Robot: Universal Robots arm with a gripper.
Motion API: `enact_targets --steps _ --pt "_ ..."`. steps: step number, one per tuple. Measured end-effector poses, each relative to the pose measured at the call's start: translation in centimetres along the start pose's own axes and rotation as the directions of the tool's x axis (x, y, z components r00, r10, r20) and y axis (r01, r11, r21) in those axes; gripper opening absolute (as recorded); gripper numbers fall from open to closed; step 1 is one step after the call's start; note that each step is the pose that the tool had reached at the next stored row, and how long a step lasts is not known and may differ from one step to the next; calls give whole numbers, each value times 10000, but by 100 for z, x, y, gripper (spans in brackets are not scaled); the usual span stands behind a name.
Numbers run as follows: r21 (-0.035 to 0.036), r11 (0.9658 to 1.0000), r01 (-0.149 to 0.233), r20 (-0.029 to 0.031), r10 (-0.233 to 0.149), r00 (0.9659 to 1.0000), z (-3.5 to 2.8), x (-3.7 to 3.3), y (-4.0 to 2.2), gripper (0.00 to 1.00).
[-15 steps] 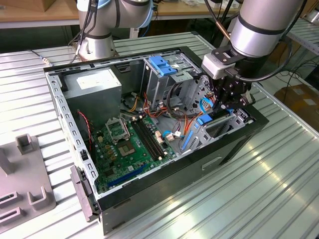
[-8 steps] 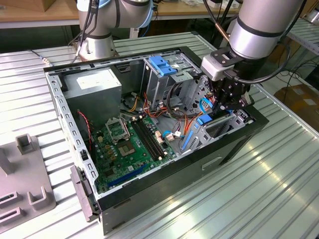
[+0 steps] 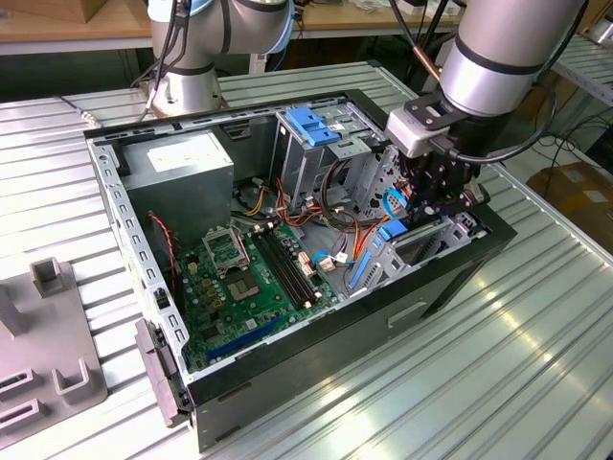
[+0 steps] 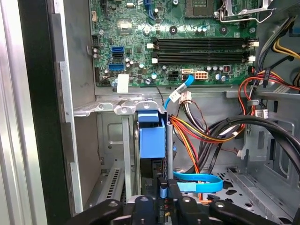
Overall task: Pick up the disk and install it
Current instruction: 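Insert the second disk wire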
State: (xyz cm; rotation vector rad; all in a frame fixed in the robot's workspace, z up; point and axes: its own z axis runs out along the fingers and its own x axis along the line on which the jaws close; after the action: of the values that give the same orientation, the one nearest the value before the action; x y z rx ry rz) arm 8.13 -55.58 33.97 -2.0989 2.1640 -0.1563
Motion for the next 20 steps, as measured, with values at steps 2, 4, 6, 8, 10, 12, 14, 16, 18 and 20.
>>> enact_targets --steps 2,4,6,8,10,12,14,16,18,20 --pt "0 10000 0 -4 0 10000 -54 -1 -9 30" --pt "2 10000 1 -7 -1 10000 -130 -3 -21 30" --pt "2 10000 0 -6 0 10000 -135 -2 -21 30" --pt "2 10000 0 -6 0 10000 -138 -3 -22 22" --pt "2 10000 0 -8 0 10000 -143 -3 -23 15" --pt "2 10000 1 -8 -1 10000 -147 -3 -23 10" --pt "2 10000 1 -8 -1 10000 -152 -3 -24 10" --pt "2 10000 0 -7 0 10000 -157 -3 -25 10" --pt "2 10000 0 -7 0 10000 -163 -3 -26 10" --pt "2 10000 1 -8 -1 10000 -166 -3 -26 10"
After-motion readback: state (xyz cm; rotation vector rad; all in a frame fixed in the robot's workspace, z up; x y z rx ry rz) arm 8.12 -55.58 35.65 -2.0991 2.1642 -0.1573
